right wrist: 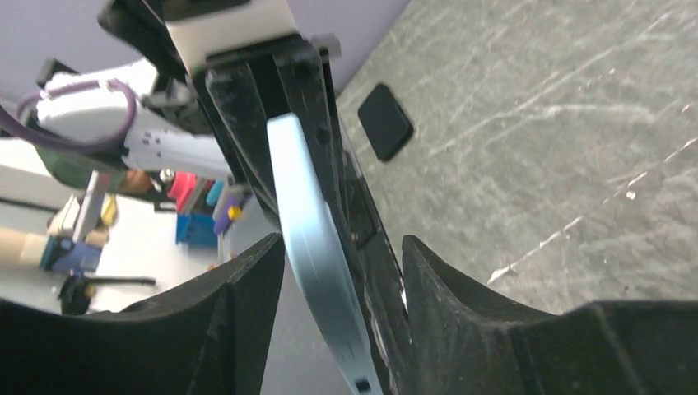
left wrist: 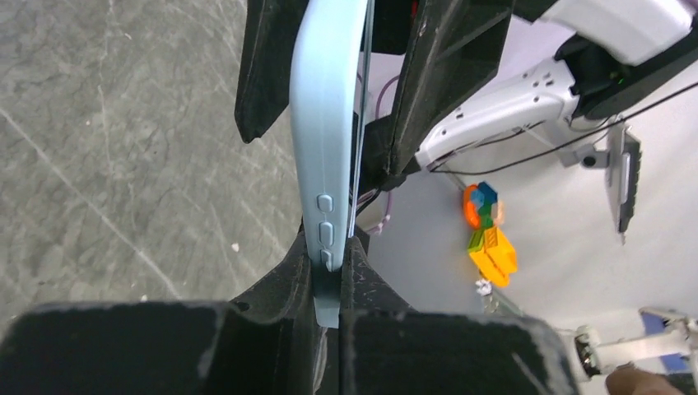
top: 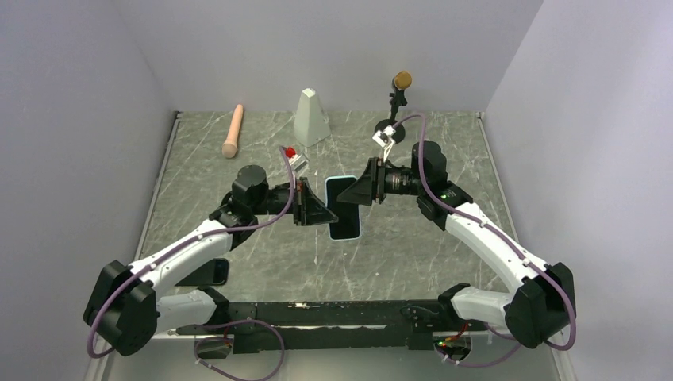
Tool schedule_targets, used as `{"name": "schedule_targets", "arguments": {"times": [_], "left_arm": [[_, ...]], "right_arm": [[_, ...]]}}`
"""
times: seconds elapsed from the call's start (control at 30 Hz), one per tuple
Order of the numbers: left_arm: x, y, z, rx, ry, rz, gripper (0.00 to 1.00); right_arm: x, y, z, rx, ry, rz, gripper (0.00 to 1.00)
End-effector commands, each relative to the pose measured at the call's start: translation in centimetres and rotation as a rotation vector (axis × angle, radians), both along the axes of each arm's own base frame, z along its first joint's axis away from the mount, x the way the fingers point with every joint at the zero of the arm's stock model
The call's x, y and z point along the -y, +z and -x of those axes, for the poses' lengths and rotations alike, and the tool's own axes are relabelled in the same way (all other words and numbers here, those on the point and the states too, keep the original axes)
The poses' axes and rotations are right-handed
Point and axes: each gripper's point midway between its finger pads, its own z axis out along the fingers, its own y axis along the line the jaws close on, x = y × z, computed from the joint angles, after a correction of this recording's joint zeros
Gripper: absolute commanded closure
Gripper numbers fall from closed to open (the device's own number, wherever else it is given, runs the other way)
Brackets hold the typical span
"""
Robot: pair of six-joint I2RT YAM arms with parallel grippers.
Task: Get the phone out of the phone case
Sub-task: Adjust the phone.
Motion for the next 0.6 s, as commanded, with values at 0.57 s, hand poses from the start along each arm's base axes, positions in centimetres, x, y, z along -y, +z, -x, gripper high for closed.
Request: {"name": "schedule_targets", "arguments": {"times": [0.57], "left_arm": [[-1.6,4.1,2.8,0.125,-0.201,0.04,1.0]], "right_arm": [[-1.9,1.6,3.8,0.11,0.236,-0.138,0.6]]}}
